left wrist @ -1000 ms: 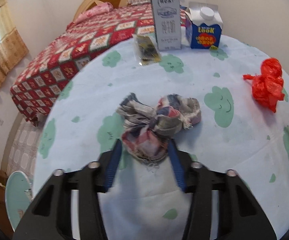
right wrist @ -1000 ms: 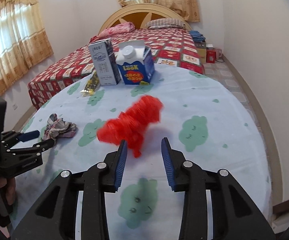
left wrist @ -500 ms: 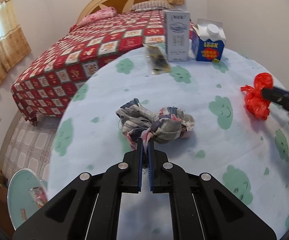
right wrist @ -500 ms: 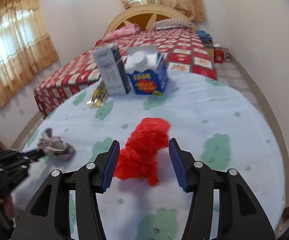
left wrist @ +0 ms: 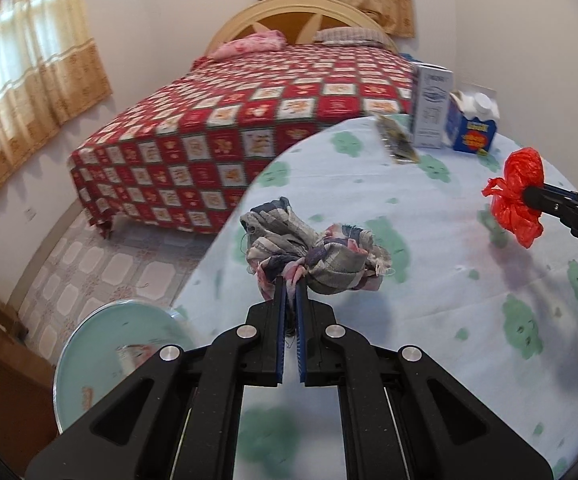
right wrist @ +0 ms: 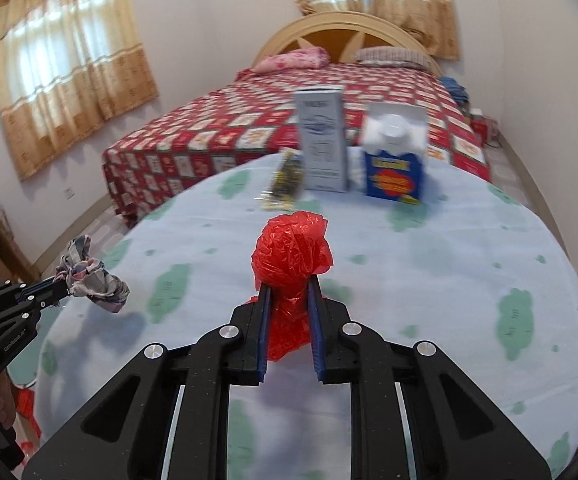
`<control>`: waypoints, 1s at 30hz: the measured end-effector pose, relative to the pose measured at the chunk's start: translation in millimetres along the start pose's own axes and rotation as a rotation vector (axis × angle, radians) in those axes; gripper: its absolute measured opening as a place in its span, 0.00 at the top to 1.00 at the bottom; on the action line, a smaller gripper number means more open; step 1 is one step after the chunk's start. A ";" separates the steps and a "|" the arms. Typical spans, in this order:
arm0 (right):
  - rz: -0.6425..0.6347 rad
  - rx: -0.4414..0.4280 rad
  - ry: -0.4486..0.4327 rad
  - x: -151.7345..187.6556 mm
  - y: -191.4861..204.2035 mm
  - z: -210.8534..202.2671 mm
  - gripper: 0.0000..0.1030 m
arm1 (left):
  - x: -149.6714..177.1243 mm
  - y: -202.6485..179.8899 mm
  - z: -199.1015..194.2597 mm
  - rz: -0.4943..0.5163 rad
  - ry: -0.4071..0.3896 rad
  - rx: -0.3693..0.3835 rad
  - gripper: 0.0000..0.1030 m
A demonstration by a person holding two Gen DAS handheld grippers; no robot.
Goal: Collect trash
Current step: 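Carry the grey cloth and red bag over the teal bin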
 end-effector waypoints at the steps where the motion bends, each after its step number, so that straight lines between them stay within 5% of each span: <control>1: -0.005 -0.003 -0.002 -0.2 3.9 -0.2 0.83 | 3.8 6.4 -4.3 -0.007 -0.003 -0.013 0.96; 16: -0.107 -0.089 -0.032 9.3 90.8 -9.1 0.83 | 53.8 79.6 -42.9 -0.117 -0.010 -0.121 0.96; 30: -0.188 -0.123 -0.059 11.4 133.9 -15.7 0.83 | 64.9 109.6 -52.8 -0.143 0.000 -0.170 0.96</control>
Point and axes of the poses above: each gripper's, at about its wrist camera, not at the fingertips, and z roughly the way its jaws point, y to its left, x to its underside, the point moved 3 cm from there along z, roughly the way its jaws point, and after that the axes turned 11 degrees about x, right-handed, at the moved point
